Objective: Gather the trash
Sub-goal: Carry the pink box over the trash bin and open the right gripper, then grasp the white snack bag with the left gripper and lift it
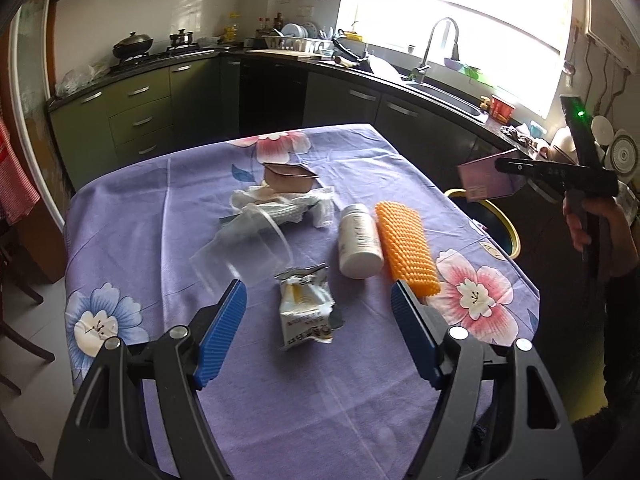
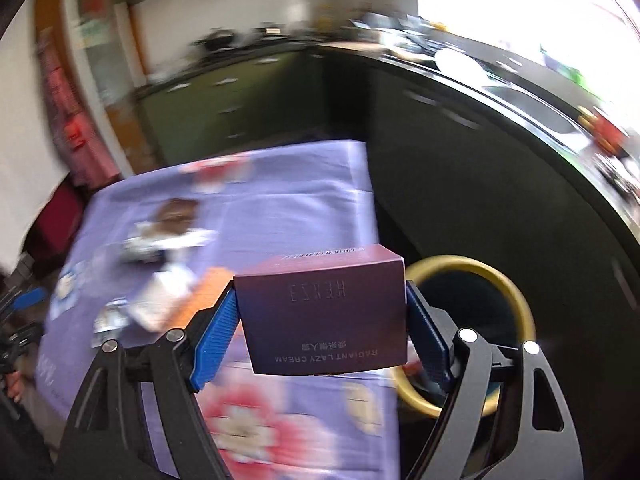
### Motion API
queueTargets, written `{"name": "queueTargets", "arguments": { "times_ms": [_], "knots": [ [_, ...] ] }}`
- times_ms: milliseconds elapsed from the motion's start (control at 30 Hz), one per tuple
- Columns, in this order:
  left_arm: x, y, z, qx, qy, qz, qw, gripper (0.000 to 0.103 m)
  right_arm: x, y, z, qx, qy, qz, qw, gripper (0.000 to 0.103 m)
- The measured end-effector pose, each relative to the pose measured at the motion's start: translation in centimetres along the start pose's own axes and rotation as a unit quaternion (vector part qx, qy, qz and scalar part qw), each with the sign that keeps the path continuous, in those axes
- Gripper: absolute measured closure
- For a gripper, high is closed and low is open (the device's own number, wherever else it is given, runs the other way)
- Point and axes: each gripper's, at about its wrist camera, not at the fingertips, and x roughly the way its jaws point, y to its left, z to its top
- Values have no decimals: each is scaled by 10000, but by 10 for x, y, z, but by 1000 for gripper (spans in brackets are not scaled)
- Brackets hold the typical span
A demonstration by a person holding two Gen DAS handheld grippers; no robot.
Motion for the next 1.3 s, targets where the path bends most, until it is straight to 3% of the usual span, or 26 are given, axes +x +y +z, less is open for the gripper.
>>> {"name": "queueTargets", "arguments": {
  "times_ms": [167, 467, 733, 1000, 1300],
  "knots": [
    [8, -14, 5, 115, 79, -69, 9999, 32, 20, -81, -9, 713, 310, -600, 9952, 25],
    [23, -30, 7, 222, 279, -129, 9993, 32, 66, -163, -25, 1625, 666, -880, 9805, 23],
    [42, -29, -1, 166, 572, -232, 9980, 31, 45, -155, -35, 1485, 527, -788, 9844, 23],
    [64, -17, -14, 18, 802, -112, 9967, 31, 12, -113, -40, 1195, 263, -551, 9910, 20],
    [94, -5, -17, -122, 1132, 65, 9935, 31, 9, -74, -55, 907, 318, -128, 9953, 20]
  ]
}}
